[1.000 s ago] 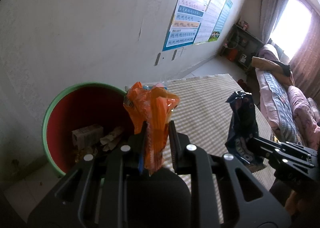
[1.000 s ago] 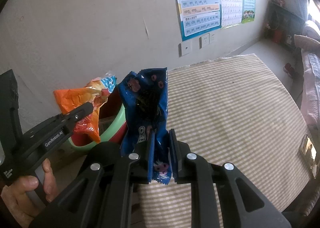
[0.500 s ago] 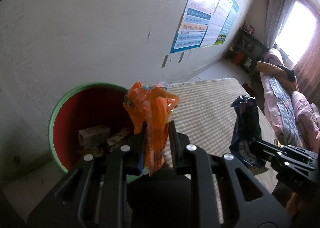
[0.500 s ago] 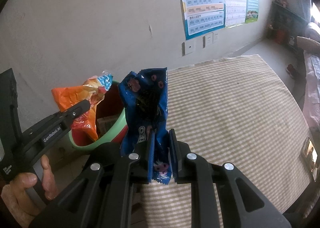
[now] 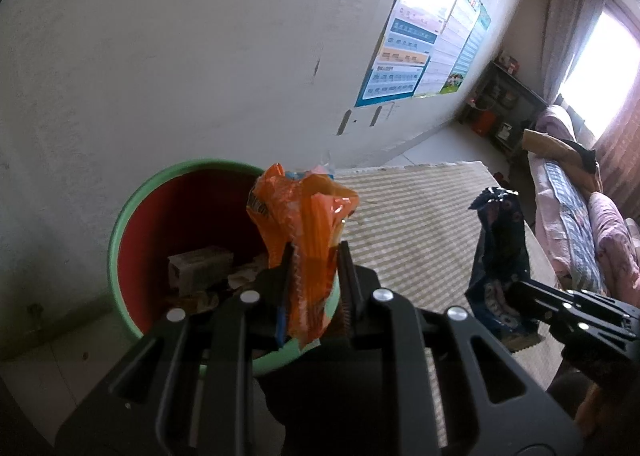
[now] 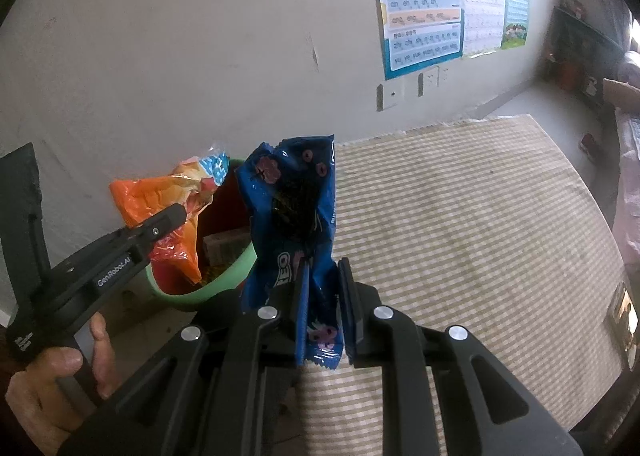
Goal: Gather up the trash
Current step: 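Lower both bags into the red bucket and open both grippers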
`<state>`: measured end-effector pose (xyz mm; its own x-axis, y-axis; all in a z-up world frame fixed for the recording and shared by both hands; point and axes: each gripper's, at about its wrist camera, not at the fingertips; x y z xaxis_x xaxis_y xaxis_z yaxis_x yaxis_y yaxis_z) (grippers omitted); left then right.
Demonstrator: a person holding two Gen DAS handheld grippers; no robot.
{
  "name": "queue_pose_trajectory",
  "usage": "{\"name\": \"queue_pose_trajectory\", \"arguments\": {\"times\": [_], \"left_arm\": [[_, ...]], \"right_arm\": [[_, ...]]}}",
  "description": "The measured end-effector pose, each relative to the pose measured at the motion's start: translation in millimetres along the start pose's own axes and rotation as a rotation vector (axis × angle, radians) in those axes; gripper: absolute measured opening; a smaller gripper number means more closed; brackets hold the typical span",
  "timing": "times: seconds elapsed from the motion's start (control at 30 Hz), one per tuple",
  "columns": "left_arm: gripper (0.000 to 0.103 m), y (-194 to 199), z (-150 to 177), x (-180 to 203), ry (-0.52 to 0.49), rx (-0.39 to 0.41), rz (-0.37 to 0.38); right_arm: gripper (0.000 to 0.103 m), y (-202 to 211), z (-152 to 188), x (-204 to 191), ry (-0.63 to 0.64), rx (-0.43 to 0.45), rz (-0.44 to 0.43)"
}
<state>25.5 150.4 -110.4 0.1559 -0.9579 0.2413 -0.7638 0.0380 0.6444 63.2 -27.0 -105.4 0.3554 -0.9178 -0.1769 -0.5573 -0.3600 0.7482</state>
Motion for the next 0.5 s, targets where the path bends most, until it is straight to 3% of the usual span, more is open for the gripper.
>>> {"name": "queue_pose_trajectory", "arguments": {"times": [0.5], "left_arm": [[0.02,-2.3,-2.1,-26.6,0.027,0.001,-0.058]], "right_arm": [[0.015,-7.6,-2.7,-12.8,0.03,-0.013,-0.008]]}}
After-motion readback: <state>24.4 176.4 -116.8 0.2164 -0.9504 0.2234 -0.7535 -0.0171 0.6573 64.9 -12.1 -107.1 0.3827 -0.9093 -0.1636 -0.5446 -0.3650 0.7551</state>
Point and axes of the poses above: each gripper's, at about its wrist camera, not at the fingertips, and y roughly against the way its jaws point, x to its right, z to its underside, and after that the axes turned 5 degrees about x, right-handed
